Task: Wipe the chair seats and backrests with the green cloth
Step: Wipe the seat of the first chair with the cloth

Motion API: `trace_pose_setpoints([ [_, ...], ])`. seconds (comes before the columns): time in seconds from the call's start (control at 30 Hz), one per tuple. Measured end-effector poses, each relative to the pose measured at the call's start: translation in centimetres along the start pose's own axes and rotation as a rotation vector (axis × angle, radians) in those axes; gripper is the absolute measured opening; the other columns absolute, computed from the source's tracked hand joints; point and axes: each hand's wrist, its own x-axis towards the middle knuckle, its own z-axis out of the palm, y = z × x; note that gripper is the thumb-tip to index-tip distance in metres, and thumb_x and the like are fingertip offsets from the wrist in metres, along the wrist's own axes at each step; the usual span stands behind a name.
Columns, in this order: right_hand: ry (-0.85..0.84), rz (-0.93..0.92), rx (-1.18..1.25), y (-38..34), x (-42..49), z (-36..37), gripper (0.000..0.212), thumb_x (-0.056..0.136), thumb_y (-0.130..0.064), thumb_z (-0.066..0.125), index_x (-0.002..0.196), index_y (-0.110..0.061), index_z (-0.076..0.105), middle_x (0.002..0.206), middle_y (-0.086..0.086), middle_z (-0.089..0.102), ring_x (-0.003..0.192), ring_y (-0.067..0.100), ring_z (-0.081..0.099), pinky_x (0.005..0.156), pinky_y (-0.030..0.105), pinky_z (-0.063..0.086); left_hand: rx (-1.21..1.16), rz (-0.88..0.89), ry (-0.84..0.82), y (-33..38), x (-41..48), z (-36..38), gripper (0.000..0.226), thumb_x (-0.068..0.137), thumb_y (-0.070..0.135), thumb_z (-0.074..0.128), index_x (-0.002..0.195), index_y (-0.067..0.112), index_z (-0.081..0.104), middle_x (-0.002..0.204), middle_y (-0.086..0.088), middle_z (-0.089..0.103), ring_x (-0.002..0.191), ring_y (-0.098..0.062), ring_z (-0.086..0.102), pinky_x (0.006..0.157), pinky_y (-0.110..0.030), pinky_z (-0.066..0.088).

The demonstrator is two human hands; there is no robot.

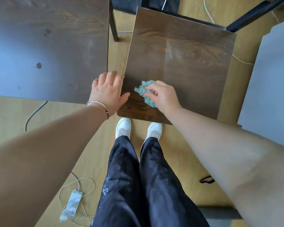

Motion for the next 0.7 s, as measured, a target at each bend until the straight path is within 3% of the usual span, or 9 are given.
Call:
trace_pose_setpoints([
  [0.27,-0.056,0.002,0.060,0.6,-8.4,3.7,0.021,0.084,-0.020,0.071,0.101,-0.008,0.076,0.099,0.007,0.069,0.090,0.025,0.063,0.081,0.030,0.047,-0.001,0.019,-0.034,0.4,-3.2,1.6,0.059,0.094,0.052,0.044,0.143,0.020,0.033,0.146,-0.008,0.034,0.131,-0.035,0.031,0.107,-0.051,0.031],
  [0.5,-0.053,-0.030,0.110,0.3,-8.9,3.3,0.024,0.086,-0.022,0.067,0.103,-0.005,0.075,0.095,0.010,0.067,0.087,0.030,0.064,0.077,0.041,0.053,0.021,0.036,-0.029,1.7,-3.2,1.1,0.059,0.094,0.053,0.043,0.142,0.021,0.033,0.145,-0.008,0.035,0.129,-0.034,0.033,0.105,-0.050,0.033],
  [0.7,0.205,0.037,0.158,1.3,-2.5,-2.5,0.019,0.088,-0.018,0.071,0.101,-0.005,0.075,0.089,-0.002,0.061,0.080,0.007,0.054,0.076,0.019,0.046,0.050,0.013,0.020,3.0,-0.1,0.1,0.058,0.094,0.053,0.041,0.142,0.022,0.036,0.145,-0.006,0.038,0.131,-0.032,0.034,0.106,-0.048,0.034],
])
